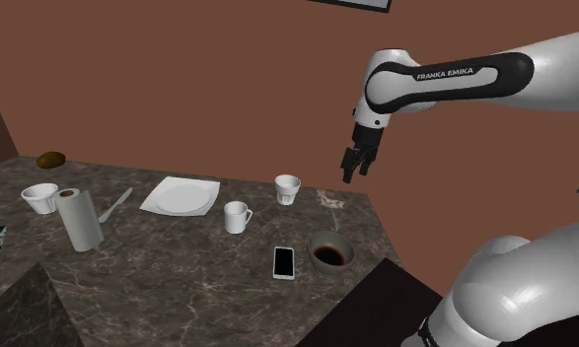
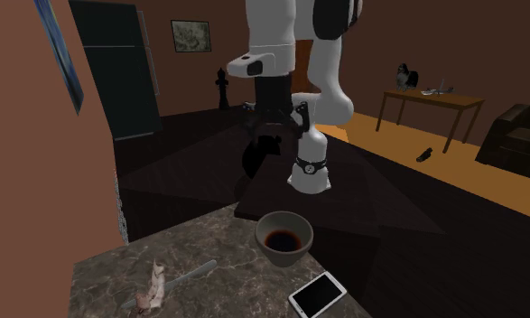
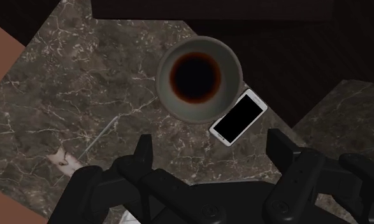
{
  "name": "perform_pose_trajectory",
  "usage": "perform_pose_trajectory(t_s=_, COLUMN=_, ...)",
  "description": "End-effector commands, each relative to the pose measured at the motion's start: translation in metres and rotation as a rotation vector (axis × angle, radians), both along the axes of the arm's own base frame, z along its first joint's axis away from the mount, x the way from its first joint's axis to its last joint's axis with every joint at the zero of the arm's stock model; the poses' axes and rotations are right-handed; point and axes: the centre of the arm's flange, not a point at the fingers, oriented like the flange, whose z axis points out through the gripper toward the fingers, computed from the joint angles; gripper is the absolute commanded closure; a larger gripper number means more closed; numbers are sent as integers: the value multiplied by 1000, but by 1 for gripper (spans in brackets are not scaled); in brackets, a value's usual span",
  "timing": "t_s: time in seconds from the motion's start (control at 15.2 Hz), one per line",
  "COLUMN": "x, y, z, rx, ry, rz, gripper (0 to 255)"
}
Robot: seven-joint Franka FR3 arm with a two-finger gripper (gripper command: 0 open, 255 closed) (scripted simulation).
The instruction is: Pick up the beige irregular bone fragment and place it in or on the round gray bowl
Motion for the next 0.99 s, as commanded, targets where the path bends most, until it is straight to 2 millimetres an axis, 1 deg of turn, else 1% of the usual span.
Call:
perform_pose_trajectory(t_s=0.0, x=13, y=-18, z=-19, rx=0, ry=-4, rz=0, gripper=0)
perform_pose_trajectory(t_s=0.92, x=105, y=-126, z=-136, rx=6, ry=-18, rz=-1, gripper=0)
